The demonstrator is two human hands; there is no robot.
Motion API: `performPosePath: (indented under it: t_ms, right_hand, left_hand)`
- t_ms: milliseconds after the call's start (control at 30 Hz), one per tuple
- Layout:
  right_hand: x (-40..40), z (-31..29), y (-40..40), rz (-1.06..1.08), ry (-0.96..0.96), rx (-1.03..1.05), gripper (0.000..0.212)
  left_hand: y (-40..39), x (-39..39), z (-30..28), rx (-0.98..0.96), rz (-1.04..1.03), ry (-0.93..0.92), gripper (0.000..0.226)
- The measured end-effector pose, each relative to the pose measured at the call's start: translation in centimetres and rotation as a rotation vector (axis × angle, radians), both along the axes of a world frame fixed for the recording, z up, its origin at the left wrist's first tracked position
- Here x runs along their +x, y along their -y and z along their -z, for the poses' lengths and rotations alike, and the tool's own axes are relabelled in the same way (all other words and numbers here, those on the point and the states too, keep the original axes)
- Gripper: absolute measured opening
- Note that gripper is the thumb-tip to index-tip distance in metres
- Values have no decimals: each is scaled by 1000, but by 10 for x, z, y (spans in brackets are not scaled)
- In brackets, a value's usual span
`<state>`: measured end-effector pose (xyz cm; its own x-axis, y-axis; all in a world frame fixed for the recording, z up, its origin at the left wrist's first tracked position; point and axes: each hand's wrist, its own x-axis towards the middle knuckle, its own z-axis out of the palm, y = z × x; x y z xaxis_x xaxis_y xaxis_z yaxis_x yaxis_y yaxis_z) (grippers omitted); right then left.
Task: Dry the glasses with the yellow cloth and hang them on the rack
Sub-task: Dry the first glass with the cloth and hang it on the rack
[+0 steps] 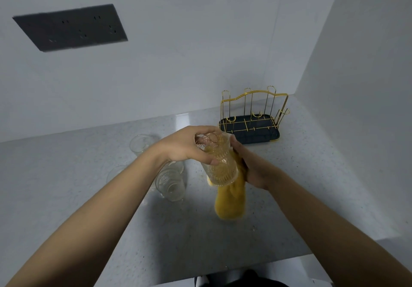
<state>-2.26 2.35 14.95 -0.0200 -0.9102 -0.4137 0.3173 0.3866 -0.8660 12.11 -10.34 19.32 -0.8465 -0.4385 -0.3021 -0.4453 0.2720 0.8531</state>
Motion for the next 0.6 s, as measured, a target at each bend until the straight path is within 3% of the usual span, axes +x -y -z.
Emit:
performPosePath:
  t_ms: [100,200,400,600]
  right_hand:
    - [7,5,2,114,69,-94,48]
    - [16,5,2,255,161,-201,46]
    - [20,7,14,457,70,-216,68]
    - [15,8,21,507,177,-205,69]
  left_hand:
    - [-1,-2,-6,-74,20,-10,67]
    - [-1,-3,-3,-29,-191,-48,81]
    - [-14,-13,12,96,-440,-199,38]
    - [-34,-18,40,153,-484,-270,68]
